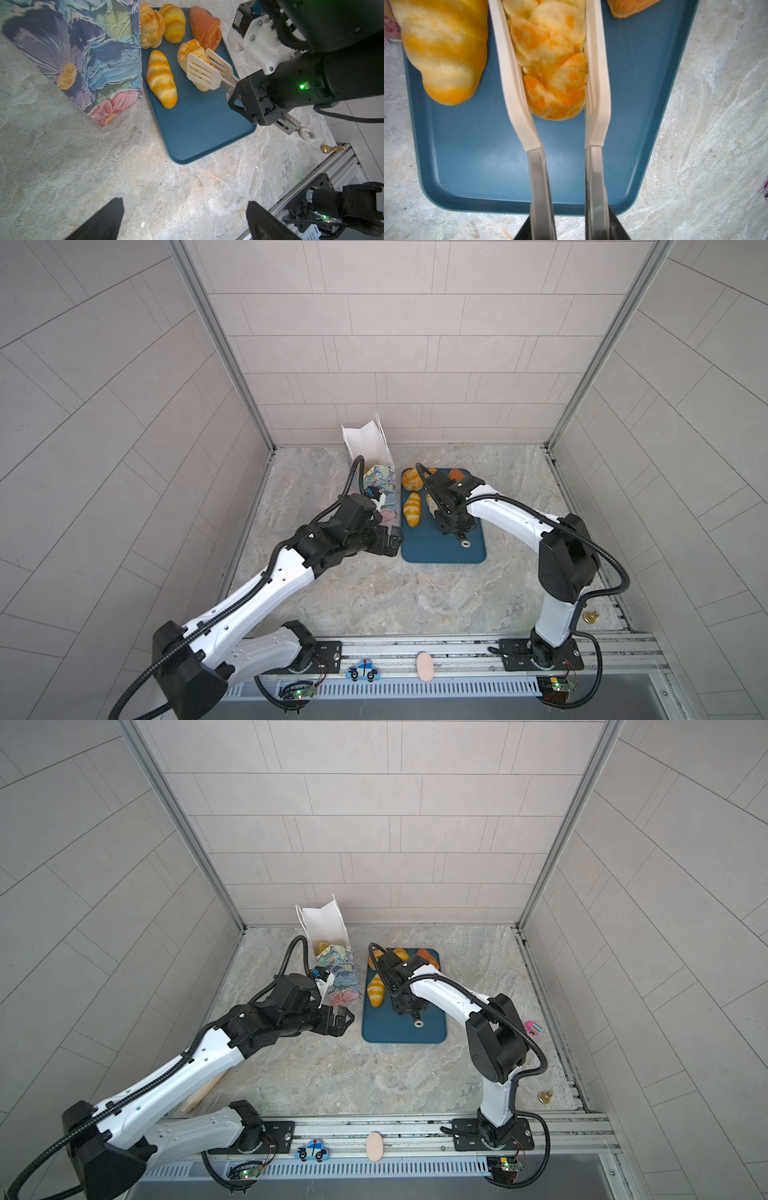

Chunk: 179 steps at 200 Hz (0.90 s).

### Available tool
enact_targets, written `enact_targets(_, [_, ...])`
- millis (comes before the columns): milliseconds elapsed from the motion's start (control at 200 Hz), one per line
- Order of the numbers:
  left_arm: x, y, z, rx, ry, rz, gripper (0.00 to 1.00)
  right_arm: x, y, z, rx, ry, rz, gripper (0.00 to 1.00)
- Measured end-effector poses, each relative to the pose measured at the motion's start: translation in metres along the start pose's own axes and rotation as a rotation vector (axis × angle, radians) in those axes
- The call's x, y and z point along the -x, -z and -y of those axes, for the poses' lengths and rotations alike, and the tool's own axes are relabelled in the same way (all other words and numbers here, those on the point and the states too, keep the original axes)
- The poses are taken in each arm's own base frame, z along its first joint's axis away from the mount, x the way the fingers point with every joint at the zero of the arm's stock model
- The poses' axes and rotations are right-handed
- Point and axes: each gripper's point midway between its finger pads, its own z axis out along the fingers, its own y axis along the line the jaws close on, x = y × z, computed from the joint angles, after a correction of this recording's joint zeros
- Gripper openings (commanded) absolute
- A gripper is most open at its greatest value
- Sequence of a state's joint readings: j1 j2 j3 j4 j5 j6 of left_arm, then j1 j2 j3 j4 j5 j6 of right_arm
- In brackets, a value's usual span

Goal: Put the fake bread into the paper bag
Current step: 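Lower the tongs onto the twisted pastry and close them with the right gripper, then lift the twisted pastry in the tongs and carry it over the paper bag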

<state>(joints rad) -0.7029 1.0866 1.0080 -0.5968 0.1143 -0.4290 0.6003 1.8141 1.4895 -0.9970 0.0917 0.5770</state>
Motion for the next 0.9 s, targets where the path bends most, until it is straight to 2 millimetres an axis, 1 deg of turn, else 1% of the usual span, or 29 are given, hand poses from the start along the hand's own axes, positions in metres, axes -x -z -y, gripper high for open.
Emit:
enact_targets(130, [0.005,0.009,-0.002,0.009,-0.001,0.034,1.00,0.000,0.010,-0.001,0.017,-0.008,0.022,0.40])
enact_targets(580, [0.019,0.040,-0.013,0.061,-0.009,0.104,1.00,-0.003,0.049,-0.018,0.101,-0.019,0.098,0.40])
enact_targets(751, [0.029,0.057,-0.020,0.077,0.003,0.145,1.00,-0.004,0.068,-0.023,0.140,-0.022,0.139,0.40])
enact_targets(896, [0.036,0.070,-0.028,0.091,0.020,0.176,1.00,-0.004,0.089,-0.032,0.183,-0.018,0.182,0.40])
